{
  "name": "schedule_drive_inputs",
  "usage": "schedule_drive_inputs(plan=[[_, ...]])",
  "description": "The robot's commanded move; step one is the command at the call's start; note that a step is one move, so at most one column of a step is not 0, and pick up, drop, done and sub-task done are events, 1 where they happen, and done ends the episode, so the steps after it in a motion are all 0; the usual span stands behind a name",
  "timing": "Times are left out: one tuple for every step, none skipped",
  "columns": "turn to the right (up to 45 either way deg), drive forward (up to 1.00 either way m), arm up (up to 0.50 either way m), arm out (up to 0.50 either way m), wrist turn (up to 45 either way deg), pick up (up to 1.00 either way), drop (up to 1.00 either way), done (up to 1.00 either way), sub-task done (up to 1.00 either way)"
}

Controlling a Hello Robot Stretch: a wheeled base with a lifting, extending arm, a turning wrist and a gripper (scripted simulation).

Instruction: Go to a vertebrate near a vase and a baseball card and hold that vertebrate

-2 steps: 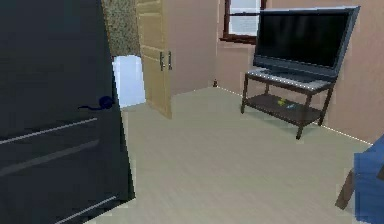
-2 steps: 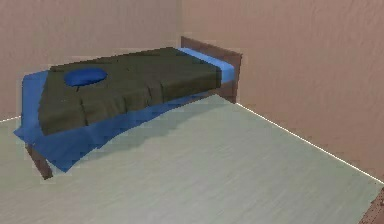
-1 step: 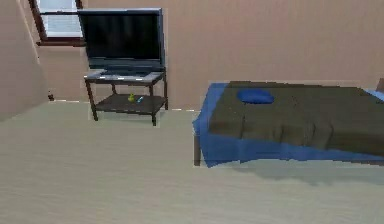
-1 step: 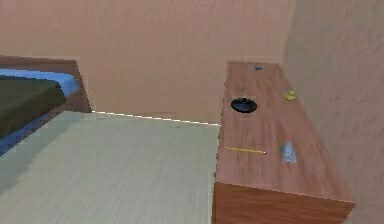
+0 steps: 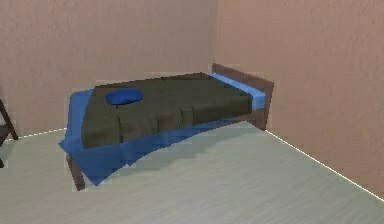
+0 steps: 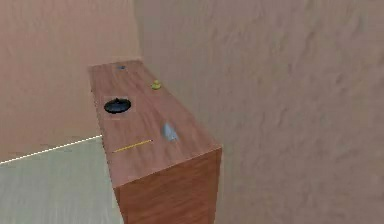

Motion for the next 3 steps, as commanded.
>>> schedule_drive_inputs(plan=[[0.0,0.55,0.0,0.0,0.0,0.0,0.0,0.0,0.0],[45.0,0.0,0.0,0.0,0.0,0.0,0.0,0.0,0.0],[15.0,0.0,0.0,0.0,0.0,0.0,0.0,0.0,0.0]])
